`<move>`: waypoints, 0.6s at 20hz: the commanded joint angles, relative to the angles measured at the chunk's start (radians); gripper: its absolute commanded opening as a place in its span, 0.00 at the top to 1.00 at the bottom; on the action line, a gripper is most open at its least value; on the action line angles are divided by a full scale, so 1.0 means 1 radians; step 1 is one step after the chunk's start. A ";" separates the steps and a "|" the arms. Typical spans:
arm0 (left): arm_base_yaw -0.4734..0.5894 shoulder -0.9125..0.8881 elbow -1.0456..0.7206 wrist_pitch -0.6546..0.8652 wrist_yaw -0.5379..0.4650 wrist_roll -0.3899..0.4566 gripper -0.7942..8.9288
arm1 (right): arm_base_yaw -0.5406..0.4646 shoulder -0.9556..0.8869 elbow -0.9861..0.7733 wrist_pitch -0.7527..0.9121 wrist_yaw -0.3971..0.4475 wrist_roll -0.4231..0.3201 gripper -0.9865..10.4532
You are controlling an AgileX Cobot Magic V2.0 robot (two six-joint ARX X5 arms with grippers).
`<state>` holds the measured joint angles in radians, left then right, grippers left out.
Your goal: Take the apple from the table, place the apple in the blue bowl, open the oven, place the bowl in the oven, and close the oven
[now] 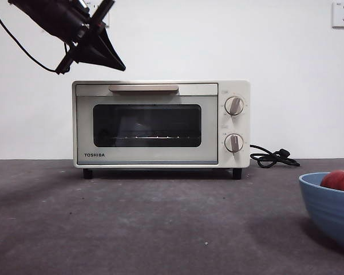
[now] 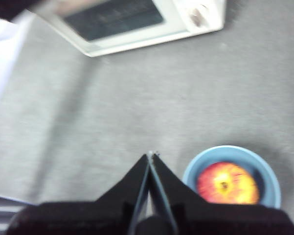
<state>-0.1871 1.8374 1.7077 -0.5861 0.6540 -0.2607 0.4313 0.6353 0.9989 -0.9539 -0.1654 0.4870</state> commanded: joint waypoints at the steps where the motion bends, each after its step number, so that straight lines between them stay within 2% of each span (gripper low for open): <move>1: -0.017 0.027 0.005 0.041 -0.037 -0.012 0.92 | 0.002 -0.035 0.003 -0.006 -0.022 0.038 0.92; 7: -0.051 0.083 0.005 0.048 -0.087 -0.027 0.92 | 0.001 -0.064 0.003 -0.087 -0.018 0.064 0.92; 12: -0.075 0.087 0.005 -0.015 -0.127 0.013 0.92 | 0.001 -0.064 0.003 -0.090 -0.017 0.070 0.92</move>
<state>-0.2565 1.9018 1.7287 -0.5640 0.5377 -0.2729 0.4313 0.5735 1.0004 -1.0508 -0.1837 0.5472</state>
